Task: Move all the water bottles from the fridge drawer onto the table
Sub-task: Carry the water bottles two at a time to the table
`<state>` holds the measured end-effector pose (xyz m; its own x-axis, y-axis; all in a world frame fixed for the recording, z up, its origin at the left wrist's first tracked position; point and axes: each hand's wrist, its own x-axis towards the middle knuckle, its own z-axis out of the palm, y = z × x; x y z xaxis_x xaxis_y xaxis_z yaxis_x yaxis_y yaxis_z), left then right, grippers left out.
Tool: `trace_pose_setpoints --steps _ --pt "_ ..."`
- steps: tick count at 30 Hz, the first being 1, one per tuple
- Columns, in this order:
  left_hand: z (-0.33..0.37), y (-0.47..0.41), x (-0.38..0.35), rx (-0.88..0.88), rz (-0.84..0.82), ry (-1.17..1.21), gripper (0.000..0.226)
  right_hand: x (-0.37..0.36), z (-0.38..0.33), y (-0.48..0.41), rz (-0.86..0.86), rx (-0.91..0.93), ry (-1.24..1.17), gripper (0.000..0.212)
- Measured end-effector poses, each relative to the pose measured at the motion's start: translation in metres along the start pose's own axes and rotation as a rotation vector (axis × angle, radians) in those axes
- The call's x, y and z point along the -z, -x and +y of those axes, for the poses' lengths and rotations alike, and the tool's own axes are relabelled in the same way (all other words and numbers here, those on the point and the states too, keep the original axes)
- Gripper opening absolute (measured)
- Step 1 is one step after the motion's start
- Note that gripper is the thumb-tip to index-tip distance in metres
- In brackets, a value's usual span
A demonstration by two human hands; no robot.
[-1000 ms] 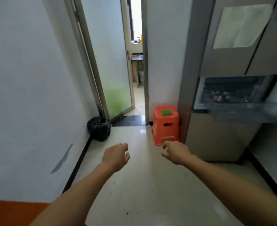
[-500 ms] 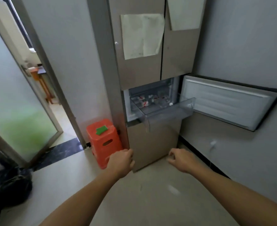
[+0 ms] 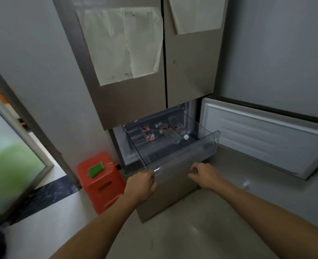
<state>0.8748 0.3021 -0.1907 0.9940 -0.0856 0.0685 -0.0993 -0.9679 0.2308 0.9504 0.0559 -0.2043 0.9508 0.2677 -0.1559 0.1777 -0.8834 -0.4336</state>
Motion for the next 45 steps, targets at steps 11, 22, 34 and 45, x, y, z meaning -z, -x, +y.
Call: trace_pose_setpoints --steps 11,22,34,45 --pt "-0.043 -0.155 -0.029 -0.002 -0.04 0.017 0.021 0.03 0.002 -0.162 0.091 0.037 -0.012 0.026" --pt "-0.062 -0.267 -0.062 0.047 -0.239 0.012 0.019 0.044 0.041 -0.295 -0.069 -0.066 0.092 0.03" --pt "-0.085 -0.41 -0.143 0.278 -0.216 -0.201 0.051 -0.018 0.085 -0.419 -0.269 -0.047 0.313 0.035" --pt "-0.084 -0.435 -0.189 0.292 -0.163 -0.359 0.053 -0.042 0.1 -0.445 -0.261 -0.029 0.345 0.033"
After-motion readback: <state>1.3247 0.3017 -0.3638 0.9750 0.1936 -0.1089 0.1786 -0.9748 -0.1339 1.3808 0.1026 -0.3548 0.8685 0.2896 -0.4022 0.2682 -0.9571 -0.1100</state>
